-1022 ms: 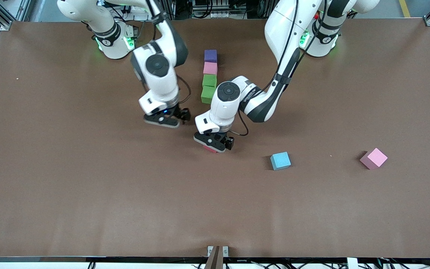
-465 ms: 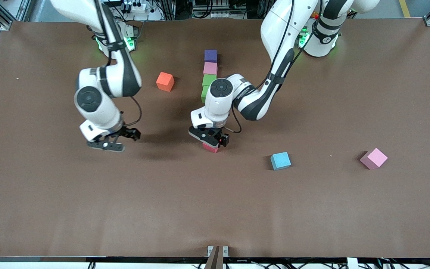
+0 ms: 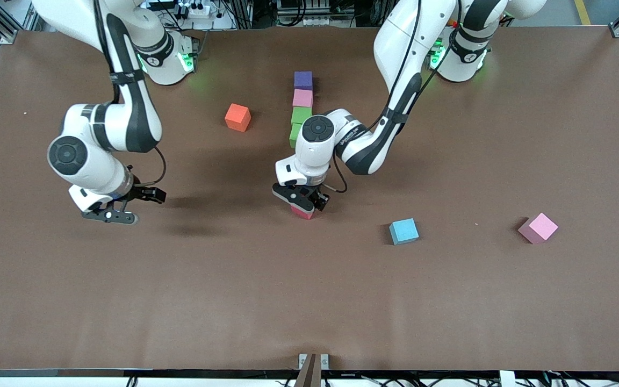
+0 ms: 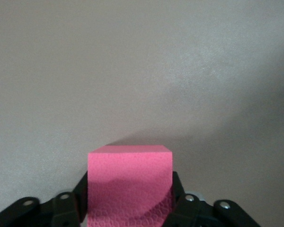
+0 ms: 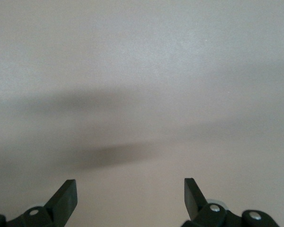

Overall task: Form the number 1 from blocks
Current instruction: 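Carry the red cube to the column with the left gripper while the right withdraws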

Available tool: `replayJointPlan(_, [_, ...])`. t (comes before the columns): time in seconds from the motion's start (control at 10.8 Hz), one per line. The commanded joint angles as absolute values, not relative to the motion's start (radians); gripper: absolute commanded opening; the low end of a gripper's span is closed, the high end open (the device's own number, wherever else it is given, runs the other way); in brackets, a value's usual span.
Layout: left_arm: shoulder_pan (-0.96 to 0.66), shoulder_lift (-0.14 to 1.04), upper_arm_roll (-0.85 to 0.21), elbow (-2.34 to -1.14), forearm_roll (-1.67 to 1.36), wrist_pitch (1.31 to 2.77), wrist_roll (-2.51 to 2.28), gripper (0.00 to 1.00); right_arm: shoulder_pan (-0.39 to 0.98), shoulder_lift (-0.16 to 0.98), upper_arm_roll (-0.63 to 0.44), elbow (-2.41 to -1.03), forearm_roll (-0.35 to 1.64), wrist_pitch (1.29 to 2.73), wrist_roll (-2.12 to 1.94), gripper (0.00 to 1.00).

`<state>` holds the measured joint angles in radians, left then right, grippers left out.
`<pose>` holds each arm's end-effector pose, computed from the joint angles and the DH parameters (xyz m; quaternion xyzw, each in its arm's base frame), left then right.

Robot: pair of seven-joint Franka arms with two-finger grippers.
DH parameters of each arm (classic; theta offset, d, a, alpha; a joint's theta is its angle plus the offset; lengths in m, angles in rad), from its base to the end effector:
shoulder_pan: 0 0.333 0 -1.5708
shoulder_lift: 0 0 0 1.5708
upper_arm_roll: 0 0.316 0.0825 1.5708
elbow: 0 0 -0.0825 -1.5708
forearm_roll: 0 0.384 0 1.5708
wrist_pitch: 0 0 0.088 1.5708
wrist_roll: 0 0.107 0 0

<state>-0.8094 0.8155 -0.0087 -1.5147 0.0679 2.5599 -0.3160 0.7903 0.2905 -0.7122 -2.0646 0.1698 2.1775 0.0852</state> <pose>0.5005 -0.5341 0.2009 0.9558 -0.2702 0.1068 0.0457 0.5670 0.0598 0.3166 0.9972 -0.0500 -0.0468 0.0313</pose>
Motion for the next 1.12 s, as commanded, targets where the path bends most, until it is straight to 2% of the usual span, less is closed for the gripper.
replayJointPlan(0.0, [-0.808, 0.810, -0.027, -1.514, 0.091, 2.566, -0.397, 0.00, 0.741, 0.227, -0.704, -2.088, 0.181, 2.155, -0.018, 1.00])
replayJointPlan(0.46, [-0.811, 0.769, -0.100, -1.514, 0.097, 2.430, -0.882, 0.00, 0.724, 0.118, -0.748, -2.169, 0.170, 2.168, -0.135, 1.00])
replayJointPlan(0.84, [-0.824, 0.721, -0.142, -1.558, 0.199, 2.257, -0.983, 0.00, 0.716, 0.129, -0.756, -2.086, 0.167, 2.157, -0.137, 1.00])
replayJointPlan(1.02, [-0.824, 0.722, -0.166, -1.560, 0.201, 2.247, -1.023, 0.00, 0.704, 0.133, -0.755, -2.042, 0.140, 2.126, -0.137, 1.00])
